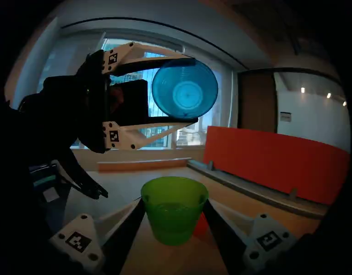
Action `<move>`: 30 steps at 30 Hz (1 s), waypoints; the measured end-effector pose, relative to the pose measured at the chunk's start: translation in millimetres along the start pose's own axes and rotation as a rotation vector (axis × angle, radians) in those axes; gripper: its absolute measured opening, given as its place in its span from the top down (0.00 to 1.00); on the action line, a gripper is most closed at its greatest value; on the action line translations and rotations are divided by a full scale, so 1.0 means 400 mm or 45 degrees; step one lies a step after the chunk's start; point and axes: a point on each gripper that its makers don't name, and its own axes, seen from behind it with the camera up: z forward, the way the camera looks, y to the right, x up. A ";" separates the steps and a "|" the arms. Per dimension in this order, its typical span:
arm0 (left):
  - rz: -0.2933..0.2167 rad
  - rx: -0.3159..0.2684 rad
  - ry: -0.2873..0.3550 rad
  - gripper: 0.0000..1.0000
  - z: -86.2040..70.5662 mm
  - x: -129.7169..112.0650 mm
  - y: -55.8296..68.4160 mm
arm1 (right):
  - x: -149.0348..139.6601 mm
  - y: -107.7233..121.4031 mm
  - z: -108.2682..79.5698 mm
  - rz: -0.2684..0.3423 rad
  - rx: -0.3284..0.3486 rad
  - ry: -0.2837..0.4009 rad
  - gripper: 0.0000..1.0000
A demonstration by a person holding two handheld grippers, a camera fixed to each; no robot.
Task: Pour water
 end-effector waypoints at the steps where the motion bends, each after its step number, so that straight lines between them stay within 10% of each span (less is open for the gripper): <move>1: -0.010 0.000 0.000 0.14 0.001 -0.001 0.001 | 0.000 0.000 0.000 0.000 -0.001 0.001 0.11; 13: -0.275 -0.006 0.015 0.14 0.007 -0.016 -0.002 | -0.004 -0.001 0.003 0.006 -0.004 0.013 0.11; 30: -0.893 -0.041 0.014 0.14 0.008 -0.054 -0.001 | 0.009 0.004 -0.008 0.016 -0.021 0.046 0.11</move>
